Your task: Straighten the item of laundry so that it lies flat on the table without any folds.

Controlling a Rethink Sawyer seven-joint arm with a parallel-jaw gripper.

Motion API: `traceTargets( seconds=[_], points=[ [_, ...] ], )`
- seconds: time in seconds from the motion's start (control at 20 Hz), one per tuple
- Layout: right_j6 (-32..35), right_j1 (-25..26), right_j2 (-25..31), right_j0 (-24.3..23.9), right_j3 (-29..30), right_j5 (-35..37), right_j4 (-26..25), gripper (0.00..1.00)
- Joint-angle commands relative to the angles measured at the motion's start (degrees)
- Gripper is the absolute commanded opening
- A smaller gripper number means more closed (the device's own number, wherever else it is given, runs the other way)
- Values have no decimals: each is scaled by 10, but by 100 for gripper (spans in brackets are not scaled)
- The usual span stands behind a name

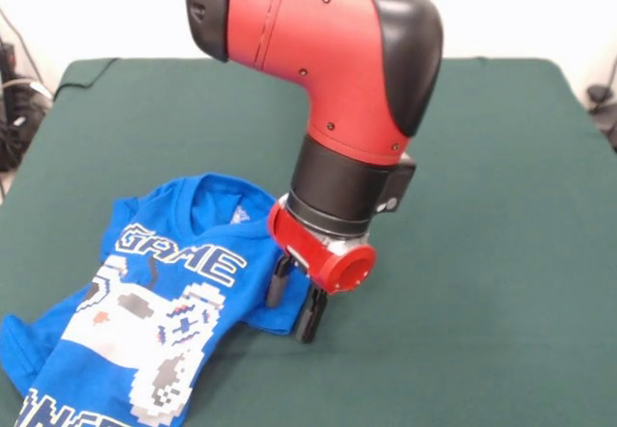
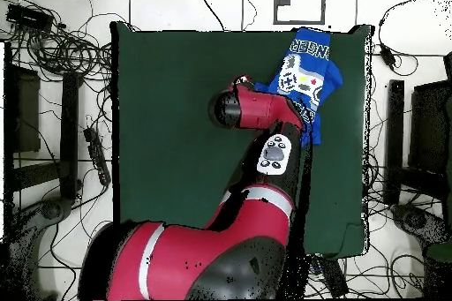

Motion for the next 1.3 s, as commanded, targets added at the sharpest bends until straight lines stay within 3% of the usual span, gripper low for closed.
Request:
traceTargets(
  seconds=[0.05, 0.35, 0.4, 0.8, 1.0, 1.3],
  points=[
    [44, 92, 80, -11, -2, 73, 34, 100],
    [3, 98, 80, -19, -30, 145, 22, 100],
    [-7, 93, 93, -27, -26, 149, 19, 0],
    [-42, 89, 117, -45, -31, 196, 11, 0],
    [-15, 85, 104, -37, -33, 215, 14, 0],
    [-15, 43, 113, -23, 13, 179, 7, 0]
  ],
)
